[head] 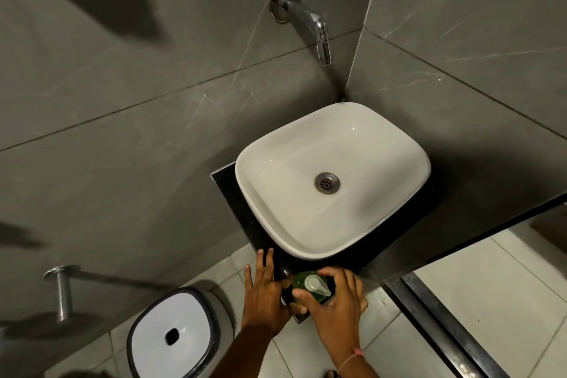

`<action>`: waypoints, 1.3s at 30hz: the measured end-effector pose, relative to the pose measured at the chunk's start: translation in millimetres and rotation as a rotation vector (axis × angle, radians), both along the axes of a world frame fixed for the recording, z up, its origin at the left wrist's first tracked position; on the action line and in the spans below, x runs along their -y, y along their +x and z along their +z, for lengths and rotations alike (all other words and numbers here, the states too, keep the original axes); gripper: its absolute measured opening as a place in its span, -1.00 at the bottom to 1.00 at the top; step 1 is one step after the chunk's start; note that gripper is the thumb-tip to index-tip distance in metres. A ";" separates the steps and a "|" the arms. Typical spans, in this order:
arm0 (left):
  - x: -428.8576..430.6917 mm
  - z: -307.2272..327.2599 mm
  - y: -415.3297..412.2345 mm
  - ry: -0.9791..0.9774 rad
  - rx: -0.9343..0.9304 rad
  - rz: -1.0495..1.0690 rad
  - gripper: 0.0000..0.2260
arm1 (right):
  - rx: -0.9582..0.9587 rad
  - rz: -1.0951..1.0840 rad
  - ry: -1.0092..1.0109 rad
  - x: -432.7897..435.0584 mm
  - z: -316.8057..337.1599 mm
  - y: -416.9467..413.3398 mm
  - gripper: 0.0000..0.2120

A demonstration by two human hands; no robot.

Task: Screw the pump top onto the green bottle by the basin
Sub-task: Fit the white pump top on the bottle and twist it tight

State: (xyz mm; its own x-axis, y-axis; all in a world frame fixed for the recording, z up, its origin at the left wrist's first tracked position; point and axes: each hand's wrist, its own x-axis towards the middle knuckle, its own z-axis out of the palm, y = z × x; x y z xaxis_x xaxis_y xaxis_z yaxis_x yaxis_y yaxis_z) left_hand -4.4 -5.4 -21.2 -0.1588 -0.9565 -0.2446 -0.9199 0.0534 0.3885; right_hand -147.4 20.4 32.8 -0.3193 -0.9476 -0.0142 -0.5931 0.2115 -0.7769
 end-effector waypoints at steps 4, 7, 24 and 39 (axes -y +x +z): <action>-1.0 -0.9 -0.3 0.001 -0.003 0.001 -0.44 | -0.054 0.052 -0.040 -0.2 2.3 -4.0 -0.63; -1.6 0.2 -0.8 -0.009 -0.005 0.010 -0.53 | -0.115 -0.011 0.029 4.8 7.1 2.8 -0.56; -0.3 1.5 -1.3 -0.010 0.032 -0.012 -0.49 | -0.082 0.071 0.004 -1.2 4.7 -3.6 -0.54; -0.1 2.9 -1.3 -0.017 0.041 -0.030 -0.47 | -0.056 -0.040 0.031 -1.1 7.4 5.4 -0.64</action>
